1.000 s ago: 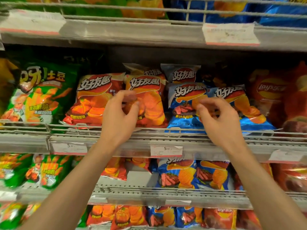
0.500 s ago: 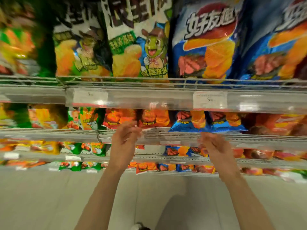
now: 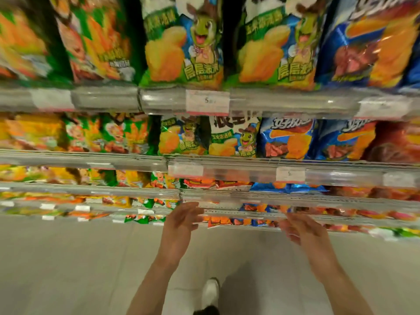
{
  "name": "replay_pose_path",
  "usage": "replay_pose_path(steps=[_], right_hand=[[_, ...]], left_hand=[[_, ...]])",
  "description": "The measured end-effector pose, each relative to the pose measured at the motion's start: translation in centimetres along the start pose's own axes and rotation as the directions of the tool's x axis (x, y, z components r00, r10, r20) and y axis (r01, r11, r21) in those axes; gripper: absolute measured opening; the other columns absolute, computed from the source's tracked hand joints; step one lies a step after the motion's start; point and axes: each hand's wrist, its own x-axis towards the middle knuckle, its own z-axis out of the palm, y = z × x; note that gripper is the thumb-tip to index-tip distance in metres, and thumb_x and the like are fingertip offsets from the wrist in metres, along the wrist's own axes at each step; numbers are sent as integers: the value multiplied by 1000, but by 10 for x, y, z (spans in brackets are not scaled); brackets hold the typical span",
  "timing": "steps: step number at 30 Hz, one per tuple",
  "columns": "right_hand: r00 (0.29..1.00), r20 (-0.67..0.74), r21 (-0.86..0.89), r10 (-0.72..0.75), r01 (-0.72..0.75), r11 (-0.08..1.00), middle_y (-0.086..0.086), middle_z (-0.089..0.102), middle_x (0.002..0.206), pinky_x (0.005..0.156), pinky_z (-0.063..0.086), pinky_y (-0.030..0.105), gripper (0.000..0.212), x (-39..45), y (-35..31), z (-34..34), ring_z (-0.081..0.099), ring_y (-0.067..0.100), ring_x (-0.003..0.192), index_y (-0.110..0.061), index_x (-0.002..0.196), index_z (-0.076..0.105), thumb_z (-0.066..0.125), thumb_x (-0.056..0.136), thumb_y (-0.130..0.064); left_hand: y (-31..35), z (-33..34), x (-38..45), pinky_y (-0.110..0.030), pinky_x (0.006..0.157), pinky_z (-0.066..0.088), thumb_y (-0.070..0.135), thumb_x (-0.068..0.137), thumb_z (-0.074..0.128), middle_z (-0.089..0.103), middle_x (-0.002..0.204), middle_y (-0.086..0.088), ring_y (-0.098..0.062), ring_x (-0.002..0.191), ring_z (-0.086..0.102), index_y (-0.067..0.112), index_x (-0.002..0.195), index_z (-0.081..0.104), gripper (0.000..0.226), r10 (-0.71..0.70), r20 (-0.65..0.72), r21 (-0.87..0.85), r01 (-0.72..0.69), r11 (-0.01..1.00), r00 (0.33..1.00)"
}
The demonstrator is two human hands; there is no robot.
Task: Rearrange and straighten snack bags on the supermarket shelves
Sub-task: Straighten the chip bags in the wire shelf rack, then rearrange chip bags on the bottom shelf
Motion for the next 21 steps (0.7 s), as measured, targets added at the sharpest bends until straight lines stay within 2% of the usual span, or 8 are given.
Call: replay_pose_path(steps=[2, 6, 10, 15, 19, 21], right_hand=[[1000, 12, -2, -3, 3, 1000, 13, 77, 95, 72, 56, 26, 15, -7, -5, 12, 74, 15, 78, -7, 108, 73, 59, 101, -8], [998, 46, -40, 31, -29, 999, 9, 79, 96, 73, 52, 29, 16, -15, -7, 33, 74, 24, 90, -14, 108, 75, 60, 101, -16], [996, 74, -28, 55, -53, 998, 6, 79, 94, 75, 52, 30, 14, -18, -7, 48, 73, 22, 87, -17, 105, 75, 61, 101, -19], [989, 120, -6, 91, -91, 996, 6, 80, 88, 72, 52, 31, 15, -14, -9, 62, 73, 23, 86, -14, 103, 74, 67, 96, -25], [976, 145, 37, 160, -167, 985, 10, 78, 83, 71, 52, 31, 16, -8, -13, 80, 72, 24, 82, -5, 105, 72, 63, 99, -17], [969, 156, 62, 190, -202, 977, 12, 77, 86, 71, 52, 31, 17, -11, -13, 89, 70, 25, 82, -3, 108, 71, 61, 100, -14]], left_hand=[[9, -13, 5, -28, 77, 55, 5, 103, 53, 79, 96, -1, -15, 85, 75, 13, 108, 73, 22, -13, -13, -6, 13, 1000, 1000], [22, -36, 12, -29, 79, 55, 7, 103, 52, 79, 100, -5, -20, 92, 75, 12, 108, 74, 23, -50, -19, -73, 49, 996, 999], [29, -50, 18, -34, 84, 54, 7, 102, 52, 79, 102, -8, -22, 93, 75, 13, 107, 75, 24, -75, -28, -119, 71, 990, 997], [33, -67, 15, -34, 86, 54, 10, 103, 51, 79, 105, -7, -22, 98, 75, 13, 111, 74, 24, -126, -66, -152, 115, 982, 990], [28, -87, 12, -34, 84, 55, 13, 104, 52, 78, 106, -8, -23, 98, 76, 13, 112, 74, 24, -172, -107, -216, 146, 966, 979], [22, -98, 10, -35, 84, 54, 15, 104, 51, 78, 107, -9, -23, 100, 76, 14, 112, 74, 24, -217, -123, -233, 184, 955, 969]])
